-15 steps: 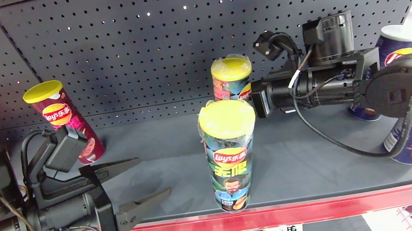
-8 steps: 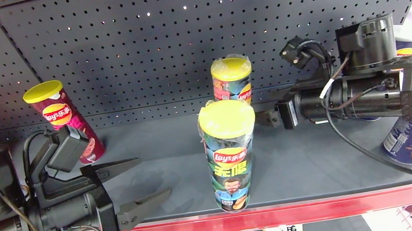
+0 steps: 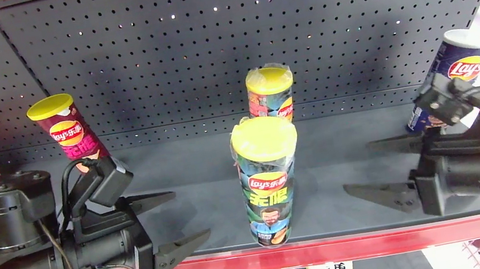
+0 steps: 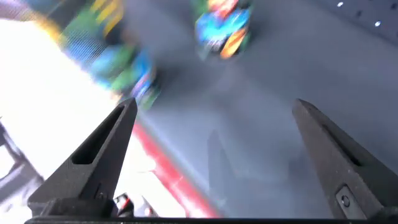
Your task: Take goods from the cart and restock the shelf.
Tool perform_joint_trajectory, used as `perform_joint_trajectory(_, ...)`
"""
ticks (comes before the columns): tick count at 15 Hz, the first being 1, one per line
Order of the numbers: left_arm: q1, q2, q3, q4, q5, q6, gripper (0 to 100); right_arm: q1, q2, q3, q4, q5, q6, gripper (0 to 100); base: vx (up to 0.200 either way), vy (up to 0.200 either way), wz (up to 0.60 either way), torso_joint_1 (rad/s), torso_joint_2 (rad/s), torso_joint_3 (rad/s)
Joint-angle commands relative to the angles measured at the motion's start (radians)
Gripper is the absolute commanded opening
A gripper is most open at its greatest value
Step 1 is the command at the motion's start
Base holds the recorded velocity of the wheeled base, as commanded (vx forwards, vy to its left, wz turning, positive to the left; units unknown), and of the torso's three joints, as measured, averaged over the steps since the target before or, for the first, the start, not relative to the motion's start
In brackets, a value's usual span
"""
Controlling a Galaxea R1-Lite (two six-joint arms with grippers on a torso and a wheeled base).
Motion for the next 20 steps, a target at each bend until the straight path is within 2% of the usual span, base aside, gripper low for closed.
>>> perform_joint_trajectory(1, -0.006, 0.052, -0.001, -0.001, 0.007, 0.023, 100, 0.007, -0.228, 0.131, 0.000, 0.030, -0.008, 100, 0.000, 0.000, 0.00, 0.000, 0.00, 0.000)
perform_joint_trajectory(3, -0.009, 0.078, -0.007, -0.001, 0.024, 0.038, 100, -0.011, -0.304, 0.158, 0.005, 0.024, 0.001, 100, 0.000, 0.000, 0.00, 0.000, 0.00, 0.000)
perform_joint_trajectory(5, -0.026, 0.095, -0.008, -0.001, 0.024, 0.038, 100, -0.059, -0.354, 0.177, 0.008, 0.018, 0.026, 100, 0.000, 0.000, 0.00, 0.000, 0.00, 0.000)
perform_joint_trajectory(8, -0.078, 0.143, -0.036, -0.002, 0.033, 0.038, 100, -0.129, -0.382, 0.170, 0.008, 0.016, 0.027, 100, 0.000, 0.000, 0.00, 0.000, 0.00, 0.000)
perform_joint_trajectory(13, -0.079, 0.210, -0.104, -0.001, 0.045, 0.038, 100, -0.131, -0.402, 0.170, 0.007, 0.016, 0.027, 100, 0.000, 0.000, 0.00, 0.000, 0.00, 0.000)
perform_joint_trajectory(20, -0.095, 0.271, -0.151, -0.002, 0.050, 0.040, 100, -0.132, -0.402, 0.175, 0.007, 0.016, 0.044, 100, 0.000, 0.000, 0.00, 0.000, 0.00, 0.000)
